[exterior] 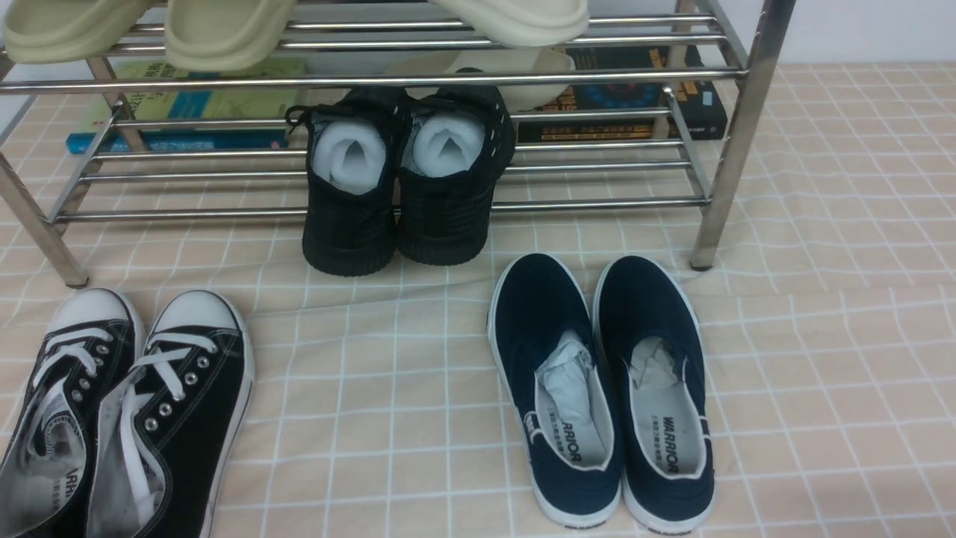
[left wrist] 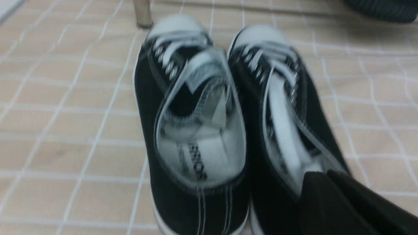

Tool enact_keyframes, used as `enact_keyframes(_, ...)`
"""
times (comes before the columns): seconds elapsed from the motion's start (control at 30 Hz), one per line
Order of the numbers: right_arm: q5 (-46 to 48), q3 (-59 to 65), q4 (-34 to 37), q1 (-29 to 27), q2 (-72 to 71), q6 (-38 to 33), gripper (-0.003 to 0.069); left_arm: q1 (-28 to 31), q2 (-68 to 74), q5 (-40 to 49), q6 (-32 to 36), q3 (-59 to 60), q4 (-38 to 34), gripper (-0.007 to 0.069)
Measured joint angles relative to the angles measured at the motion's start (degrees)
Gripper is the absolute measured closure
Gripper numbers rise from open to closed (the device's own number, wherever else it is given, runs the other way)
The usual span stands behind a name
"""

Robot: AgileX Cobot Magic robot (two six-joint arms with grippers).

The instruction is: Take the shoes off the shelf from the light coffee tablecloth by hand.

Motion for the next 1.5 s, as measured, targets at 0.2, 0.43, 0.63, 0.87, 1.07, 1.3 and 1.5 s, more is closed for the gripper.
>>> enact_keyframes(0.2, 0.0, 0.0, 0.0, 0.0, 0.0, 0.0, 0.0419, 0.0, 0.1, -2.9, -2.0, 0.6, 0.6, 0.0587)
enact_keyframes(0.43, 0.0, 0.0, 0.0, 0.0, 0.0, -0.4, 0.0419, 0.0, 0.1, -2.9, -2.1, 0.6, 0.6, 0.0584)
enact_keyframes(0.63, 0.0, 0.0, 0.0, 0.0, 0.0, -0.4, 0.0419, 0.0, 0.1, -3.0, -2.4, 0.6, 0.6, 0.0581)
enact_keyframes(0.87, 0.0, 0.0, 0.0, 0.0, 0.0, -0.4, 0.0419, 0.0, 0.1, -3.0, -2.4, 0.6, 0.6, 0.0573)
enact_keyframes(1.07, 0.0, 0.0, 0.0, 0.0, 0.0, -0.4, 0.0419, 0.0, 0.1, -3.0, -2.4, 0.6, 0.6, 0.0570)
enact_keyframes(1.3, 0.0, 0.0, 0.0, 0.0, 0.0, -0.4, 0.0419, 0.0, 0.1, -3.0, -2.4, 0.6, 0.6, 0.0558)
enact_keyframes(1.5, 0.0, 0.0, 0.0, 0.0, 0.0, -0.4, 0.0419, 0.0, 0.1, -3.0, -2.4, 0.6, 0.6, 0.0549)
